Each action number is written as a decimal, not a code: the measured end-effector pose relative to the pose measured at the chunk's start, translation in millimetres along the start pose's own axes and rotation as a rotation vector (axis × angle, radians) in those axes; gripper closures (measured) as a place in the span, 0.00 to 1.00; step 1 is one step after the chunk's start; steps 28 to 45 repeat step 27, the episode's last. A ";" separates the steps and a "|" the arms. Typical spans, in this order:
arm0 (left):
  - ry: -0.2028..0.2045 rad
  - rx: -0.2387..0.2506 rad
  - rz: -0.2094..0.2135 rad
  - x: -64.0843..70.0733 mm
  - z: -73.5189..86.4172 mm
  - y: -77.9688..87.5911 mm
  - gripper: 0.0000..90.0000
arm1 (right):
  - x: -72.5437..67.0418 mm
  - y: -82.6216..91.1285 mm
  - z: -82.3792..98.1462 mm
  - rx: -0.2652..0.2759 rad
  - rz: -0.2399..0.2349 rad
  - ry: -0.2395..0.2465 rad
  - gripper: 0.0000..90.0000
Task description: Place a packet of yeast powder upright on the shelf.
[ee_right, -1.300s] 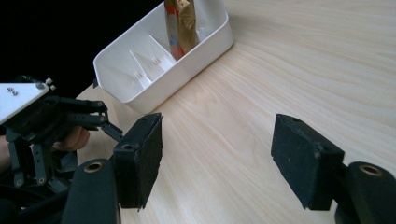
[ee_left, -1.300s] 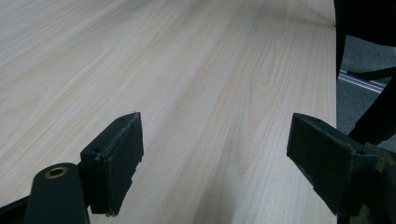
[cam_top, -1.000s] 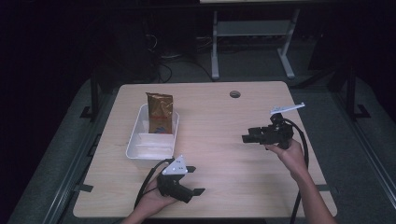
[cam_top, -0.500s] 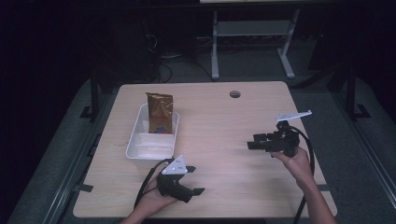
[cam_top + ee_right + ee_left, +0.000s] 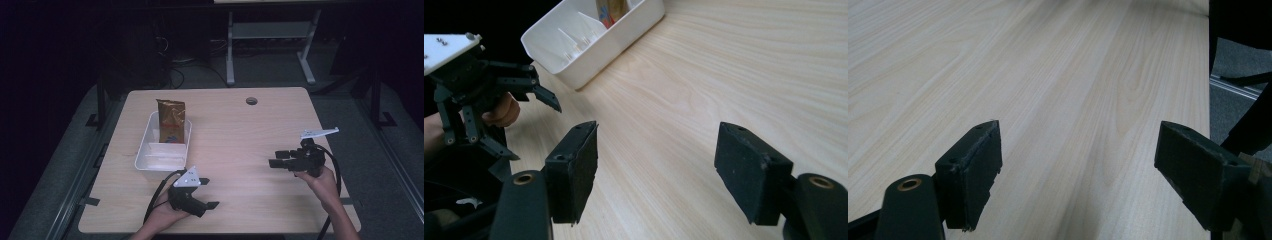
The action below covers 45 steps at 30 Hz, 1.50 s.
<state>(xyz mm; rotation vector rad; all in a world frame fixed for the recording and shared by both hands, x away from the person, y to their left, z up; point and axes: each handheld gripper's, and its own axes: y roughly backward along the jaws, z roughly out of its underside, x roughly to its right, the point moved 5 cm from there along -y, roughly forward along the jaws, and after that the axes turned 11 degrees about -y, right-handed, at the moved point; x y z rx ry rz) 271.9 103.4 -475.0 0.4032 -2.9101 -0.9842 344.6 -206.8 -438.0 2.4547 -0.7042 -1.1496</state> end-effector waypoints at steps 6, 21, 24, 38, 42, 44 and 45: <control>0.000 0.000 -0.001 -0.5 0.1 0.1 0.21 | 2.6 4.0 11.1 0.005 0.004 -0.009 0.37; -0.004 -0.007 0.003 0.2 0.4 -2.3 0.20 | 0.8 7.2 40.6 0.005 0.014 -0.010 0.36; -0.004 -0.008 0.004 0.4 0.5 -2.7 0.20 | 0.1 5.9 47.5 0.012 0.020 -0.005 0.36; -0.005 -0.005 0.003 0.6 0.0 -2.7 0.20 | -0.3 3.7 55.2 0.014 0.030 -0.010 0.34; -0.005 -0.005 0.003 0.6 0.0 -2.7 0.20 | -0.3 3.7 55.2 0.014 0.030 -0.010 0.34; -0.005 -0.005 0.003 0.6 0.0 -2.7 0.20 | -0.3 3.7 55.2 0.014 0.030 -0.010 0.34; -0.005 -0.005 0.003 0.6 0.0 -2.7 0.20 | -0.3 3.7 55.2 0.014 0.030 -0.010 0.34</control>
